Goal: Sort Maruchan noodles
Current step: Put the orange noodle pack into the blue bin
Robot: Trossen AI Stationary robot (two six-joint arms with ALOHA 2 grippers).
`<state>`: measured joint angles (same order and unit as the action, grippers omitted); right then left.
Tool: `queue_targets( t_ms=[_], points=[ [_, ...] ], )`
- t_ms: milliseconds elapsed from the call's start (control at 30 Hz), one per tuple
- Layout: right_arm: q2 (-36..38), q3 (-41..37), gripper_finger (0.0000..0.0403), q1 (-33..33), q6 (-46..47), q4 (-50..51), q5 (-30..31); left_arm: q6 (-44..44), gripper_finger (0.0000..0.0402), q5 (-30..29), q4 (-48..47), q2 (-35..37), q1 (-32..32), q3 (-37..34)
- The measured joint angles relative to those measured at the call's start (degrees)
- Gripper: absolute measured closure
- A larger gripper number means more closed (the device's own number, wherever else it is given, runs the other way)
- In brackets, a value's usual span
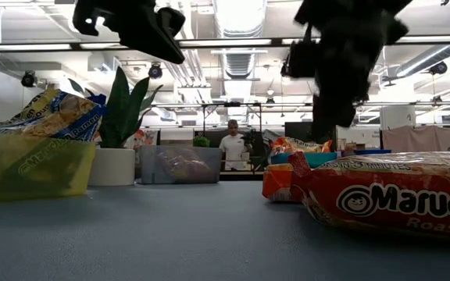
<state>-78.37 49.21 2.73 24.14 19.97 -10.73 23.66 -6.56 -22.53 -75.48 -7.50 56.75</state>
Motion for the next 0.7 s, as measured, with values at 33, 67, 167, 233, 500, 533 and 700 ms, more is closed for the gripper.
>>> queue_targets(
  t_ms=[33,67,167,233,500,533,700],
  points=[
    [-1.7,0.0,0.0341,-0.1,-0.9,-0.2,0.0,0.1,0.0400,-0.3,0.0,0.0,0.2,0.0],
    [-3.4,0.0,0.0349,-0.2,-1.6,-0.6,0.0,0.1,0.0400,-1.0,0.0,0.0,0.5,0.0],
    [-8.0,0.1,0.0367,-0.4,-3.4,-1.0,-2.1,-0.1,0.0400,-2.2,0.0,0.0,1.0,0.0],
    [-10.2,0.3,0.0375,-0.9,-4.1,-2.2,-5.1,-0.2,0.0400,-2.3,-0.1,0.0,1.3,0.0],
    [-13.3,0.6,0.0388,-3.6,-5.7,-6.2,-8.1,-0.5,0.0400,-2.3,0.0,-0.3,1.4,0.0],
    [-13.2,0.6,0.0388,-4.1,-5.8,-6.3,-6.6,-0.7,0.0400,-2.3,0.0,-0.3,1.3,0.0],
    [-11.8,0.4,0.0388,-7.1,-7.5,-8.3,8.8,-0.7,0.0400,-2.4,0.5,-1.3,1.4,0.0]
  ],
)
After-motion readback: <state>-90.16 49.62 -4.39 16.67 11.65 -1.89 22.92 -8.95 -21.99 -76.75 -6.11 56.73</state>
